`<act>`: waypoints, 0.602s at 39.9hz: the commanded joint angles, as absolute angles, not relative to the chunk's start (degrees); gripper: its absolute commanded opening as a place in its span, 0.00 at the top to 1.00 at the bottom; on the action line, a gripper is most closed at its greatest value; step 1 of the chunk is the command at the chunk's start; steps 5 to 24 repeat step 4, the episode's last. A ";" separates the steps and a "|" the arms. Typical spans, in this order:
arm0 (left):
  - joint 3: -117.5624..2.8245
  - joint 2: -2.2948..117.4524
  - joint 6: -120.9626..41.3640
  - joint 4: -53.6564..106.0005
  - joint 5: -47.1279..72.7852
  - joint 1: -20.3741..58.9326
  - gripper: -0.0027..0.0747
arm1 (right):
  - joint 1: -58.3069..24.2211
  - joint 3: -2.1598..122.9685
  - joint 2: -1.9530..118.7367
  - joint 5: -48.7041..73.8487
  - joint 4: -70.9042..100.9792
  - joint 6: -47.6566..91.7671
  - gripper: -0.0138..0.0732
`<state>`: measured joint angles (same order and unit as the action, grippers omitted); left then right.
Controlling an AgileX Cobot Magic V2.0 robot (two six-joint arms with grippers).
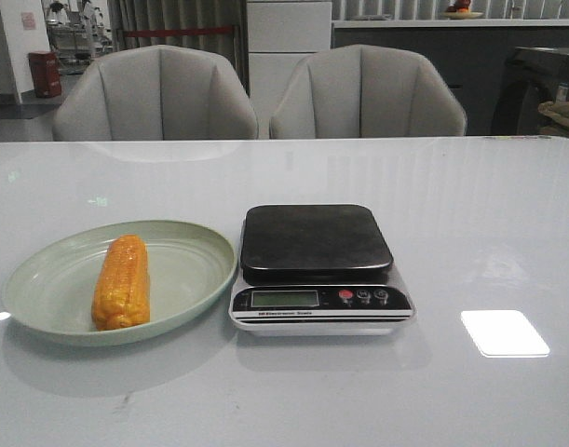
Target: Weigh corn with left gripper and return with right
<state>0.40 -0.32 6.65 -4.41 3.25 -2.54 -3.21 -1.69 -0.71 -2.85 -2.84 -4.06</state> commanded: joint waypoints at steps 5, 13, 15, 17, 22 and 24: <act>2.18 -1.45 6.75 -4.02 -1.47 -2.55 0.81 | -2.91 -2.10 -1.28 -7.80 -3.56 -3.92 0.66; 2.18 -1.45 6.75 -4.02 -1.47 -2.55 0.81 | -2.91 -2.10 -1.28 -7.80 -3.56 -3.92 0.66; 2.18 -1.45 6.75 -4.02 -1.47 -2.55 0.81 | -2.91 -2.10 -1.28 -7.80 -3.56 -3.92 0.66; 2.18 -1.45 6.75 -4.02 -1.47 -2.55 0.81 | -2.91 -2.10 -1.28 -7.80 -3.56 -3.92 0.66; 2.18 -1.45 6.75 -4.02 -1.47 -2.55 0.81 | -2.91 -2.10 -1.28 -7.80 -3.56 -3.92 0.66; 2.18 -1.45 6.75 -4.02 -1.47 -2.55 0.81 | -2.91 -2.10 -1.28 -7.80 -3.56 -3.92 0.66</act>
